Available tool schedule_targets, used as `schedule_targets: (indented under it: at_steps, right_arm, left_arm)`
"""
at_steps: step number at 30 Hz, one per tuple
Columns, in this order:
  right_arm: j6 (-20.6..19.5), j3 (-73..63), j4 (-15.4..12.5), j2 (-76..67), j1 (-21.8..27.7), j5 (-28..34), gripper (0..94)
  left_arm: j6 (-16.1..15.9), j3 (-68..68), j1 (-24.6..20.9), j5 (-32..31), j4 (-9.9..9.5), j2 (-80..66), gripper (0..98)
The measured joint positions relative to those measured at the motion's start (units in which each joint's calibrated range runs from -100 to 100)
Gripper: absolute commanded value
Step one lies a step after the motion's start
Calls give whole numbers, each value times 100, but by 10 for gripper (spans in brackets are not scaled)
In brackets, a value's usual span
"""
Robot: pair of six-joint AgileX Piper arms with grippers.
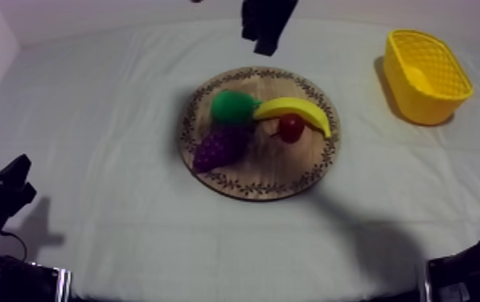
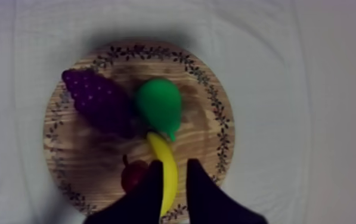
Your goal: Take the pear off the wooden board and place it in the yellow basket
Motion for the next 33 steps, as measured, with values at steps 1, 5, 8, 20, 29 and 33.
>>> schedule_targets:
  at_steps: [1,5,8,20,29,33]
  right_arm:
    - [7,-111,0,134,10,8,264]
    - [40,-264,25,455,37,32,364]
    - [49,-232,50,539,33,75,450]
    - [-27,71,158,828,-62,13,647]
    - [-81,-325,202,1645,-61,-96,718]
    - [-122,-637,222,2178,-65,-195,729]
  left_arm:
    - [0,0,0,0,0,0,1]
    - [0,0,0,0,0,0,1]
    - [0,0,0,0,0,0,1]
    - [0,0,0,0,0,0,1]
    - [0,0,0,0,0,0,1]
    - [0,0,0,0,0,0,1]
